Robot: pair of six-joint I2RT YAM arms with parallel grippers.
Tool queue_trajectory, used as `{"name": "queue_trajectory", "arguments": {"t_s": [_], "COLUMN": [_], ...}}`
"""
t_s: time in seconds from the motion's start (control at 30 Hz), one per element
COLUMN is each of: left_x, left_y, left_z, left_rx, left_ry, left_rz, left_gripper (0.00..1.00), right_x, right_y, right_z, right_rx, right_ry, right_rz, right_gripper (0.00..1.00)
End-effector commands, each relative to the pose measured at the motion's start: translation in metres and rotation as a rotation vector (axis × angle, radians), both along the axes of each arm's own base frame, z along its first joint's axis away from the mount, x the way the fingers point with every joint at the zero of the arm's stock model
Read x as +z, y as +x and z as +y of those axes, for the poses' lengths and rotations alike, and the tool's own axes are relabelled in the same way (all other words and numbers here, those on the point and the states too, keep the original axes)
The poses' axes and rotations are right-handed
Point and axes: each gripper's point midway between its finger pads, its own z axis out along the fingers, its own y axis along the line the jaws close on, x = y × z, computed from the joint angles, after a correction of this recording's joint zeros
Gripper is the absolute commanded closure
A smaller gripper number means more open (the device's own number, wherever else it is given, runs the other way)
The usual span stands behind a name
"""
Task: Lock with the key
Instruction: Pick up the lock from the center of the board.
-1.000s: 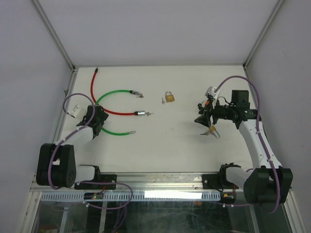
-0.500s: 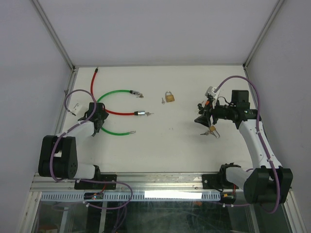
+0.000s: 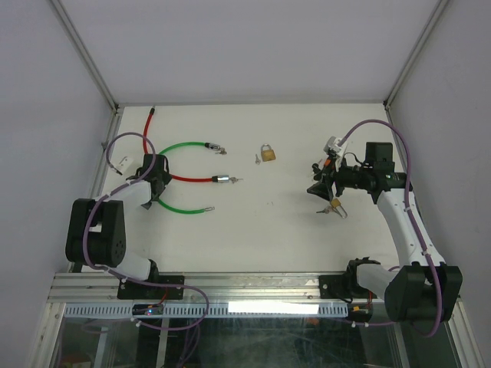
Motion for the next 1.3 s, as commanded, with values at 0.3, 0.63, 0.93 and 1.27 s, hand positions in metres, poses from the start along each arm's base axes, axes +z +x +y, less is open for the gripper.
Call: {"name": "queue_trajectory", "arguments": {"t_s": [0.3, 0.63, 0.93, 1.27], "left_x": [-0.011, -0.009, -0.014, -0.002], "left_y": [-0.002, -0.001, -0.001, -0.003], "left_z": [-0.002, -0.003, -0.006, -0.007], "left_rx": [-0.026, -0.032, -0.043, -0.047], "left_ry": [-0.008, -0.01, -0.02, -0.028], "left_rz": [0.091, 0.107, 0.16, 0.148], "left_gripper": [0.34, 0.46, 0.62, 0.96], "right_x": [0.009, 0.009, 0.01, 0.013], "right_y": [0.006, 0.006, 0.006, 0.005], "right_z": [0.001, 0.001, 0.001, 0.002], "right_rx": [0.01, 0.01, 0.012, 0.019], "right_ry": [0.002, 0.002, 0.003, 0.009], "right_rz": [-0.064, -0.064, -0.066, -0.075], "right_gripper": [0.43, 0.43, 0.43, 0.43]}}
